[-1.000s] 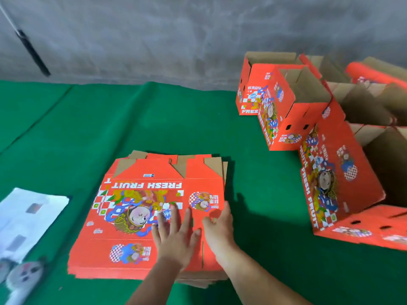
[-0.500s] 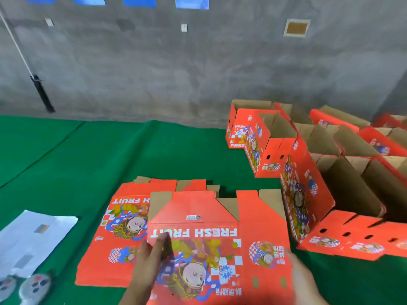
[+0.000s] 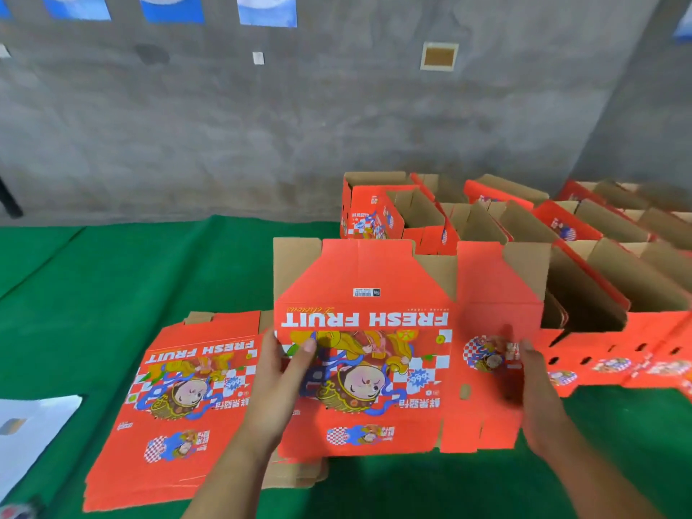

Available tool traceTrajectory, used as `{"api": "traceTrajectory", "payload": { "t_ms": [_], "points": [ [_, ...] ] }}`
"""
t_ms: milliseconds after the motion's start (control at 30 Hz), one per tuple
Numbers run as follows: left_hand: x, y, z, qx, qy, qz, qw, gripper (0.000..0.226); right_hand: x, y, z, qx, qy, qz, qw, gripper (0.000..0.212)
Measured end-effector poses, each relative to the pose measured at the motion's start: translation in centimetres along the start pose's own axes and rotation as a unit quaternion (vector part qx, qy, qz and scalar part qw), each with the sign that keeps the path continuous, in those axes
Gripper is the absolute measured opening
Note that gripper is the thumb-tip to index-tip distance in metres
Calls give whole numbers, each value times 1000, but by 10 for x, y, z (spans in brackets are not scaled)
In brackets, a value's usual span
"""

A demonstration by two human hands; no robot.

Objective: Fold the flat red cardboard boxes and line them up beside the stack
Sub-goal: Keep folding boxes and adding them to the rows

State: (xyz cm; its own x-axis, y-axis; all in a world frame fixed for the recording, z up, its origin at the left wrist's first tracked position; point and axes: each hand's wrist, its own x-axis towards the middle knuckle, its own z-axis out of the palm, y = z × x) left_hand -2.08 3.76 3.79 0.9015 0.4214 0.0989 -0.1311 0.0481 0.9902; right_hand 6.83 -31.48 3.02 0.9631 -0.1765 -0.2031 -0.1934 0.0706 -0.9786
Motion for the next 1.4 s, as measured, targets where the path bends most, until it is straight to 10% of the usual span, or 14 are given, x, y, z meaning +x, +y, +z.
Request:
{"api": "traceTrajectory", "payload": {
  "t_ms": [467,600,700,800,867,1067,1267,1400],
  "points": [
    [4,9,15,53,-4,21,998,51,-9,-16,-6,-104,62,-61,991,49],
    [15,24,37,239,35,5,970,111,-18,-21,-3,-48,30,-77,995,38],
    [-8,37,75,133,-107,18,985,89,-35,-21,14,-34,69,-131,988,36],
    [-42,22,123,28,-290,-2,957,122,-74,-7,57,-75,-78,-171,979,19],
    [-59,15,145,72,-231,12,970,129,-85,21,78,-88,-163,-193,963,48],
    [-50,-3,91,28,35,35,998,37,-76,50,82,-203,-352,-235,883,55],
    [-43,-7,2,1,88,-87,992,69,-1,0,80,-58,-116,-157,979,26],
    [-32,1,-16,2,76,-59,995,45,44,-34,80,-10,-39,-118,992,30]
  ]
}}
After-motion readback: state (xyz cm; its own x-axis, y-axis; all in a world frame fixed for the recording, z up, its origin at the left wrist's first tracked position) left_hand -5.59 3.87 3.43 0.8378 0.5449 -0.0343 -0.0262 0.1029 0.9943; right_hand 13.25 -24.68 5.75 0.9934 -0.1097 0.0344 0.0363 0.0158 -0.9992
